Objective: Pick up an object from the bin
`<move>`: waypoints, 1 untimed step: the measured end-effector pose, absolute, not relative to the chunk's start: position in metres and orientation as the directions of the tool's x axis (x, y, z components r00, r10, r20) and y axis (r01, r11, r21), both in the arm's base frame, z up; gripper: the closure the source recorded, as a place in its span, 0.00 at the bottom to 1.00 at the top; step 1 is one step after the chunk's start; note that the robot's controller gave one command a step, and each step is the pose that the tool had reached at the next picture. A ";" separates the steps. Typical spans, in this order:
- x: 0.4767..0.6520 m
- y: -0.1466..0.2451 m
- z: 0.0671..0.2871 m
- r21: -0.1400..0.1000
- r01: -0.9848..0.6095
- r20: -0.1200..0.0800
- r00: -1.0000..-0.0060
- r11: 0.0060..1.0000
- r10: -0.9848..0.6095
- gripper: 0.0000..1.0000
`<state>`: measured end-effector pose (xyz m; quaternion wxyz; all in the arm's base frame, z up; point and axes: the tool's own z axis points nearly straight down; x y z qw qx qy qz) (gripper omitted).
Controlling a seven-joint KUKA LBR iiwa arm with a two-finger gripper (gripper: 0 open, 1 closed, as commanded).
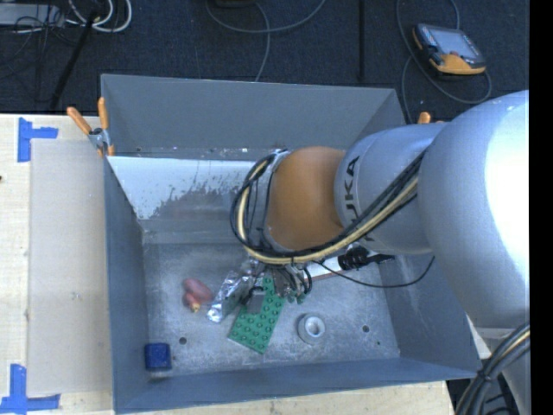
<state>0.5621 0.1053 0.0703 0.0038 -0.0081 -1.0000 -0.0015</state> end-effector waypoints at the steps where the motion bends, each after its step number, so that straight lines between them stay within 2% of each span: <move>1: 0.564 0.105 0.135 0.002 0.018 -0.006 -1.000 1.000 0.018 1.00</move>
Offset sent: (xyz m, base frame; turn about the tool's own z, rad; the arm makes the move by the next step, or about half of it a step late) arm -0.0001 -0.0001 0.0608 0.0000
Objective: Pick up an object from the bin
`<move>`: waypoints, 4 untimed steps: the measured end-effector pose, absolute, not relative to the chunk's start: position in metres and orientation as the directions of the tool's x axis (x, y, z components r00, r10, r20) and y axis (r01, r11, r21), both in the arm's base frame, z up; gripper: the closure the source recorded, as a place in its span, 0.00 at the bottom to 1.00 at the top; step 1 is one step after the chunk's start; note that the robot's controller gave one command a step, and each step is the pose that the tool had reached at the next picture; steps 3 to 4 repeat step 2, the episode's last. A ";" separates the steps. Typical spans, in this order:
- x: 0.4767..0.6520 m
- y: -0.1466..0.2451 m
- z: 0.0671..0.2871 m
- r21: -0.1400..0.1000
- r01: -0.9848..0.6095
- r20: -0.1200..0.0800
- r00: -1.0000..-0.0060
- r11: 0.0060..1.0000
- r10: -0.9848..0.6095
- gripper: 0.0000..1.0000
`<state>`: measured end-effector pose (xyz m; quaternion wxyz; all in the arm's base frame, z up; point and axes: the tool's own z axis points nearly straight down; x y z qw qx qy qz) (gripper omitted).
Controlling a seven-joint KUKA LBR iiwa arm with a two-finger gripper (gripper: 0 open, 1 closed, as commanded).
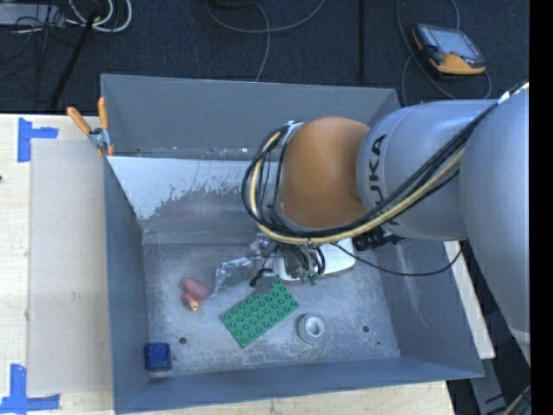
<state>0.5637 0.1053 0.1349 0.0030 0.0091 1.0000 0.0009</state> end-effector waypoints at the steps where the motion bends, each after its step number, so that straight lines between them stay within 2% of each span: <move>1: 0.565 0.105 0.161 0.001 0.021 -0.003 -1.000 1.000 0.021 1.00; 2: 0.566 0.105 0.186 0.001 0.022 -0.003 -1.000 1.000 0.022 1.00; 4: 0.566 0.105 0.186 0.001 0.022 -0.003 -1.000 1.000 0.022 1.00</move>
Offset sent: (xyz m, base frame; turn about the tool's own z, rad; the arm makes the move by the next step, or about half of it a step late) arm 0.0000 -0.0001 0.0253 0.0000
